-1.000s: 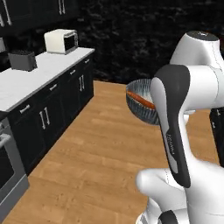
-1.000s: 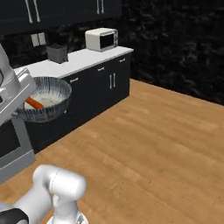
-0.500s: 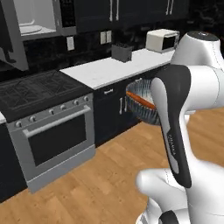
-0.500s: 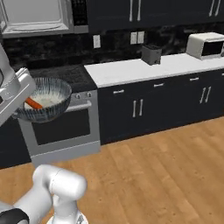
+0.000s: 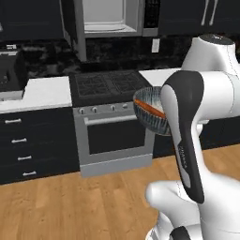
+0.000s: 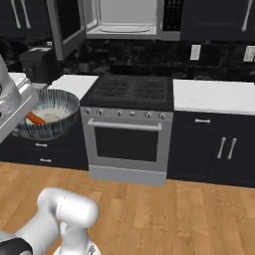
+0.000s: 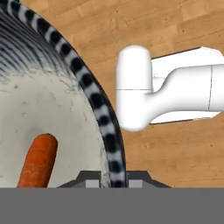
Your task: Pick the carrot from the sink and place it in the bowl. Then pick the bowl and place it in the microwave. Then close the microwave door and press the start button.
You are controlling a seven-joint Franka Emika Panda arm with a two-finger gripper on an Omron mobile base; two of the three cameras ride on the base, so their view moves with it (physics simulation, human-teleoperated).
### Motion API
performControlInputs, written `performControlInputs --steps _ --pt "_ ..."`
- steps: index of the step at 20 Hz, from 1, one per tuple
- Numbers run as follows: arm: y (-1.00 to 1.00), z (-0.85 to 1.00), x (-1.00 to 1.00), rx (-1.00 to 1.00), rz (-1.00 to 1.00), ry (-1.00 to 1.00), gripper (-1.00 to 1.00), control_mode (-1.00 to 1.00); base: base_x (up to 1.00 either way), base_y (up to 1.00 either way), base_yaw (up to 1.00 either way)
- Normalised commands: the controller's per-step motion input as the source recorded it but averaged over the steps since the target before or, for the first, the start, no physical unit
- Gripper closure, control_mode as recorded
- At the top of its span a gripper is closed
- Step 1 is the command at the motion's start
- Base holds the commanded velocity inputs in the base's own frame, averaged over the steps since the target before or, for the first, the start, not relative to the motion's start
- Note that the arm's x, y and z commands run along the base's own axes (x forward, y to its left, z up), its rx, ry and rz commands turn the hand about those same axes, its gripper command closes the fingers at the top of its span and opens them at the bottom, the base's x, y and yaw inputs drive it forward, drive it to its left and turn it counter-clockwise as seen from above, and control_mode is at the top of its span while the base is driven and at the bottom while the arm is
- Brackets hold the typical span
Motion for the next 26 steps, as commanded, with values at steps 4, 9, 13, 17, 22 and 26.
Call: performControlInputs --steps 4,9,13,17,22,26 --pt "0.00 0.00 0.00 0.00 0.00 0.00 1.00 1.00 0.02 -1.00 0.46" --pt "0.00 0.00 0.00 0.00 0.00 0.00 1.00 1.00 0.31 -1.00 0.26" --pt "0.00 0.00 0.00 0.00 0.00 0.00 1.00 1.00 1.00 -0.55 0.26" --pt "0.00 0.00 0.00 0.00 0.00 0.00 1.00 1.00 1.00 -0.03 0.44" --pt "0.00 0.00 0.00 0.00 0.00 0.00 1.00 1.00 0.83 -0.07 0.64" --pt "0.00 0.00 0.00 0.00 0.00 0.00 1.00 1.00 0.50 -0.56 0.36"
